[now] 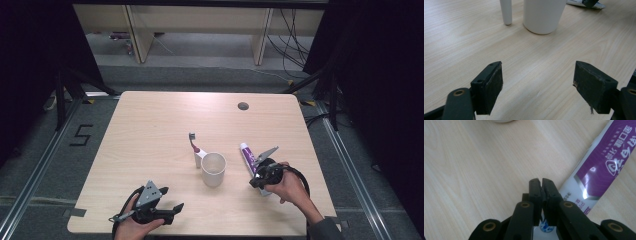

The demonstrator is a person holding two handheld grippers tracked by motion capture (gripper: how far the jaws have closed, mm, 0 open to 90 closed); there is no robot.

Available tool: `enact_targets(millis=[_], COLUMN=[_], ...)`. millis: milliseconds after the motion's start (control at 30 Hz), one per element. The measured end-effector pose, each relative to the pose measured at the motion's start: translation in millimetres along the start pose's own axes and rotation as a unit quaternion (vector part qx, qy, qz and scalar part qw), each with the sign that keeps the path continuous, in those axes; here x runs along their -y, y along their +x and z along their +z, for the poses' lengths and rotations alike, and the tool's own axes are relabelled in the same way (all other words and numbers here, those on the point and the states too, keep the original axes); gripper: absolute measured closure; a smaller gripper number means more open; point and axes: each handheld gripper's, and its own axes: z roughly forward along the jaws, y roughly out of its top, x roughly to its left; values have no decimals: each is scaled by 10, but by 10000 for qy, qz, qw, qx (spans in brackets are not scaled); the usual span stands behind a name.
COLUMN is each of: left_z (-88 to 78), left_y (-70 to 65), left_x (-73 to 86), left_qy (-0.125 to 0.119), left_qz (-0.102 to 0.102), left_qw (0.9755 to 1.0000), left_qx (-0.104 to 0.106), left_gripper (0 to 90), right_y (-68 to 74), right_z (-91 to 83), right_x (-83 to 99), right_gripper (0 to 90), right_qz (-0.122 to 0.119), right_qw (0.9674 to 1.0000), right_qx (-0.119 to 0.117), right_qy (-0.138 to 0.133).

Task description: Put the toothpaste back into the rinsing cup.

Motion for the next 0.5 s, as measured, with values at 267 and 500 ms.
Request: enact_targets(millis=[267,500], left_z=[6,10], left_y=[-6,-28], left_x=[-2,-1], left_qy=[-28,-23], left_qz=[-25,-14], left_qw=[10000,10000], left_qx=[6,24], left_gripper=[233,233], right_y=[-37,-206], right_z=[-49,-116], right_x=[107,254], right_gripper=[867,867], right_qz=[71,368], right_qw=[9999,9988], right_qx=[81,259], right_qy=[128,167])
